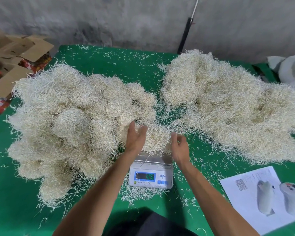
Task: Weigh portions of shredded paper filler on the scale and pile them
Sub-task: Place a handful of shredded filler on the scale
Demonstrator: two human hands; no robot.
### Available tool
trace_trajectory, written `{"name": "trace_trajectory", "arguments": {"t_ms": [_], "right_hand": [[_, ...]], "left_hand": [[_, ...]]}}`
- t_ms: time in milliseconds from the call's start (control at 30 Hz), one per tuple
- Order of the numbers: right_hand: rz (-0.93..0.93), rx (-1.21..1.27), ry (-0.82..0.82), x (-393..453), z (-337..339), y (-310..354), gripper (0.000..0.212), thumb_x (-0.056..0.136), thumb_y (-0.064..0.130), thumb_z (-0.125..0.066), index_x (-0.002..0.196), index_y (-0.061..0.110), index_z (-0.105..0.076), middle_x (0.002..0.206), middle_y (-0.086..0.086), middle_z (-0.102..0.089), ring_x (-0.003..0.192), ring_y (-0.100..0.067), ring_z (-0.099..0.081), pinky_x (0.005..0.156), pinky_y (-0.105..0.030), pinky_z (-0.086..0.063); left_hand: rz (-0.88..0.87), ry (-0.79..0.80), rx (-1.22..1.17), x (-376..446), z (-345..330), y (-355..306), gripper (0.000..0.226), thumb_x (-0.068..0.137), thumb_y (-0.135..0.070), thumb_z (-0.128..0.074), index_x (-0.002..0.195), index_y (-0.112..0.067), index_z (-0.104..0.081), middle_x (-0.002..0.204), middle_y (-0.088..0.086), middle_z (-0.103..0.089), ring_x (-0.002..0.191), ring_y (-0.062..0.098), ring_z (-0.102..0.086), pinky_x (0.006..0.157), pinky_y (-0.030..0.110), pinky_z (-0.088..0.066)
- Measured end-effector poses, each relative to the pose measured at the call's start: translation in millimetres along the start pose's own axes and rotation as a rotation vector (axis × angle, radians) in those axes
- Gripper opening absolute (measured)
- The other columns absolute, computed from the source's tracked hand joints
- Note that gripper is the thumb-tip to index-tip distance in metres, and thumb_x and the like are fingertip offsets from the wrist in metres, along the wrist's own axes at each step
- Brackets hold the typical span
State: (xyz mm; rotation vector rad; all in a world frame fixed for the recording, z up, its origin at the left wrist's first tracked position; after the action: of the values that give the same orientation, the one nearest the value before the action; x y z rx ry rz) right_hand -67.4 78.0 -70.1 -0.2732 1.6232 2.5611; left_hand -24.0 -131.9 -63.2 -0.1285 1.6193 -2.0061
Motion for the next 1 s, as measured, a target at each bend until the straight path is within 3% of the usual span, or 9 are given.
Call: {"name": "trace_trajectory", "arguments": {"t_ms": [100, 200, 400, 533, 600, 700, 800, 900, 1000], "right_hand": [[-0.001, -0.005, 0.088, -7.1, -30.0, 7.7, 0.07, 0.107, 0.057, -0.031, 0.154, 0.005, -0.033, 0.121, -0.01, -0.068, 0.096, -0.008, -0.068, 0.075, -0.024, -0.057], [-0.119, 0.116, 0.16, -9.5, -50.8, 2.8, 0.077, 0.108, 0.059, -0.028, 0.164, 0.008, -0.013, 0.139, -0.016, -0.062, 0.13, -0.029, -0.06, 0.114, -0.047, -0.046], [-0.257, 0.447, 0.192, 4.9, -32.5, -0.4, 0.111, 0.085, 0.068, -0.071, 0.165, 0.021, -0.011, 0.165, -0.012, -0.032, 0.147, -0.029, -0.036, 0.121, -0.055, -0.029], [-0.241, 0.426, 0.109, 3.7, -25.0, 1.5, 0.102, 0.092, 0.043, -0.075, 0.164, 0.012, -0.01, 0.164, -0.016, -0.031, 0.148, -0.033, -0.033, 0.12, -0.054, -0.029], [-0.229, 0.426, 0.086, 2.5, -18.4, 5.7, 0.095, 0.096, 0.043, -0.068, 0.164, 0.01, -0.011, 0.165, -0.014, -0.029, 0.15, -0.032, -0.031, 0.121, -0.053, -0.027], [-0.236, 0.321, 0.274, -3.6, -22.2, 12.8, 0.064, 0.104, 0.046, -0.051, 0.152, 0.004, -0.044, 0.152, -0.017, -0.051, 0.142, -0.028, -0.048, 0.118, -0.049, -0.039], [-0.133, 0.265, 0.377, -16.6, -24.9, 33.4, 0.042, 0.097, 0.053, -0.054, 0.106, 0.014, -0.067, 0.094, 0.002, -0.073, 0.086, -0.017, -0.068, 0.076, -0.024, -0.055], [0.018, 0.23, 0.331, -25.8, -28.1, 58.6, 0.039, 0.089, 0.068, -0.056, 0.112, 0.037, -0.063, 0.108, 0.036, -0.067, 0.102, 0.013, -0.062, 0.088, -0.02, -0.048], [0.177, 0.051, 0.301, -29.5, -33.1, 73.1, 0.03, 0.103, 0.065, -0.037, 0.128, 0.064, -0.053, 0.125, 0.037, -0.063, 0.12, 0.011, -0.057, 0.097, -0.026, -0.05]], "left_hand": [[0.041, 0.178, 0.158, -11.7, -46.0, -3.4, 0.071, 0.096, -0.073, -0.027, 0.156, -0.036, -0.016, 0.16, 0.003, -0.03, 0.142, 0.028, -0.036, 0.116, 0.058, -0.03], [0.174, 0.265, -0.054, -26.7, -74.3, 7.7, 0.072, 0.096, -0.072, -0.031, 0.151, -0.026, -0.035, 0.149, 0.012, -0.048, 0.13, 0.027, -0.052, 0.11, 0.052, -0.042], [0.277, 0.23, -0.387, -30.6, -77.4, 16.0, 0.055, 0.102, -0.047, -0.05, 0.152, -0.026, -0.04, 0.152, -0.003, -0.046, 0.14, 0.018, -0.041, 0.115, 0.039, -0.032], [0.052, -0.045, -0.272, -32.5, -48.7, -0.1, 0.037, 0.092, -0.063, -0.054, 0.107, -0.03, -0.063, 0.077, -0.021, -0.062, 0.066, -0.004, -0.055, 0.058, 0.012, -0.045], [-0.006, -0.19, -0.316, -34.6, -29.5, -6.9, 0.039, 0.09, -0.065, -0.054, 0.096, -0.027, -0.063, 0.071, -0.015, -0.063, 0.056, 0.001, -0.054, 0.051, 0.017, -0.045], [0.078, -0.139, -0.434, -22.4, -18.1, -7.3, 0.053, 0.095, -0.067, -0.046, 0.125, -0.026, -0.059, 0.106, -0.013, -0.069, 0.095, 0.01, -0.065, 0.083, 0.038, -0.056], [0.315, 0.219, -0.558, -24.7, -40.4, -3.8, 0.071, 0.085, -0.075, -0.055, 0.131, -0.022, -0.062, 0.122, 0.011, -0.071, 0.108, 0.03, -0.069, 0.098, 0.055, -0.051], [0.489, 0.475, -0.775, -52.9, -65.2, -1.1, 0.074, 0.066, -0.068, -0.081, 0.112, -0.01, -0.076, 0.108, 0.016, -0.075, 0.096, 0.029, -0.074, 0.081, 0.045, -0.06], [0.5, 0.564, -0.909, -59.5, -68.3, -3.5, 0.077, 0.075, -0.062, -0.08, 0.129, -0.008, -0.068, 0.133, 0.021, -0.063, 0.121, 0.036, -0.062, 0.106, 0.053, -0.046]]}}
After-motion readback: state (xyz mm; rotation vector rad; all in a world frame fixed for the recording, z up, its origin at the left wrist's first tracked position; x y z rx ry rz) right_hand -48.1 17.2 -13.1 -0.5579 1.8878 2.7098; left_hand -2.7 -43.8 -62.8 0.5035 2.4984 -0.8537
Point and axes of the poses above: each hand's wrist, its own x-axis towards the middle knuckle, its own z-axis out of the back of the hand, y = z × x, the point moved 7 cm from there along x, towards the middle knuckle
